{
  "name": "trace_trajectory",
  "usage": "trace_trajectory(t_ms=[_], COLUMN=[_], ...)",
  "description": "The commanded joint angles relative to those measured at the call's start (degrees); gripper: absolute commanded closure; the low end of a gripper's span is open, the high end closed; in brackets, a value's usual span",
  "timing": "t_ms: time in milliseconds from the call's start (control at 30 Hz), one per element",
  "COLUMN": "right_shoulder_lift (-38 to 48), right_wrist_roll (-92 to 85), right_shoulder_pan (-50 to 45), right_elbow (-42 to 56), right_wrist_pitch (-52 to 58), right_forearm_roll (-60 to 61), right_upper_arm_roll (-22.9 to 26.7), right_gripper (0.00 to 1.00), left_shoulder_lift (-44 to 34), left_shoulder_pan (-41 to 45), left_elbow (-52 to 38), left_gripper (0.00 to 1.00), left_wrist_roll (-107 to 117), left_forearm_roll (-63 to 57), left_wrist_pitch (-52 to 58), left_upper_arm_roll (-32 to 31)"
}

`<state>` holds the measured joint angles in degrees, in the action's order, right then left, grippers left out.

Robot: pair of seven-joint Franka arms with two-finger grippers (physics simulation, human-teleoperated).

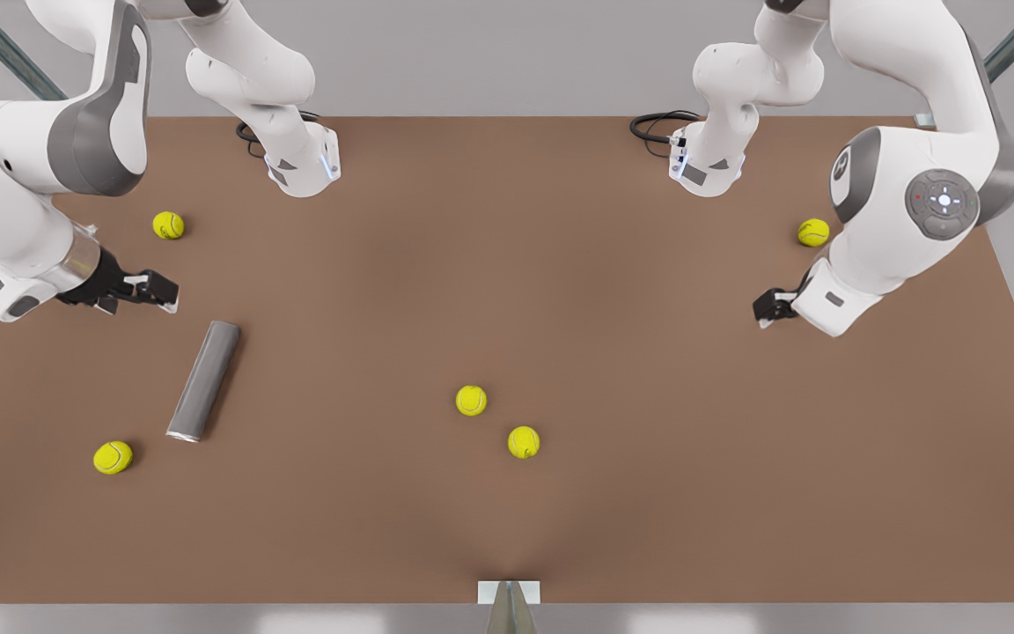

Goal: Put the tennis tube upright

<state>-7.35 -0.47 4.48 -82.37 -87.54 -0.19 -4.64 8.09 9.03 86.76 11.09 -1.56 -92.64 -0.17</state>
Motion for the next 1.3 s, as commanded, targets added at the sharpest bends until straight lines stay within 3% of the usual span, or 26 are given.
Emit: trace_trajectory(t_ms=[0, 100, 267, 500, 633, 1267], right_shoulder_lift=[0.06, -10.3, -13.82, -21.56, -21.56, -22.26], right_wrist_roll=[-0.41, -0.06, 8.73, 11.89, 11.89, 5.12], right_shoulder_pan=[0.09, 3.86, 6.95, 6.86, 6.33, 6.16], right_elbow=[0.02, -0.15, -20.01, -20.98, -22.92, -27.66], right_wrist_pitch=[-2.2, -2.2, -32.95, -45.61, -38.24, -36.91], right_forearm_roll=[0.01, -0.08, -0.25, -0.08, 0.1, -0.08], right_upper_arm_roll=[-0.01, -0.01, 5.35, 6.14, 6.05, 6.14], right_gripper=[0.0, 0.0, 0.0, 0.0, 0.0, 0.0], left_shoulder_lift=[-0.09, -0.09, 0.7, 2.45, 2.45, 3.68], left_shoulder_pan=[0.29, 0.29, 0.29, 0.2, 0.29, 0.9], left_elbow=[-0.01, -0.01, -0.1, -1.86, -1.77, -1.77], left_gripper=[0.0, 0.0, 0.0, 0.0, 0.0, 0.0], left_wrist_roll=[-11.35, -11.35, -11.79, -11.88, -11.88, -11.61], left_forearm_roll=[-0.19, -0.28, -0.11, 0.16, 0.16, 0.16], left_wrist_pitch=[0.53, 0.8, 1.24, -0.7, -0.7, -0.7], left_upper_arm_roll=[0.0, 0.0, 0.0, 0.0, -0.09, -0.09])
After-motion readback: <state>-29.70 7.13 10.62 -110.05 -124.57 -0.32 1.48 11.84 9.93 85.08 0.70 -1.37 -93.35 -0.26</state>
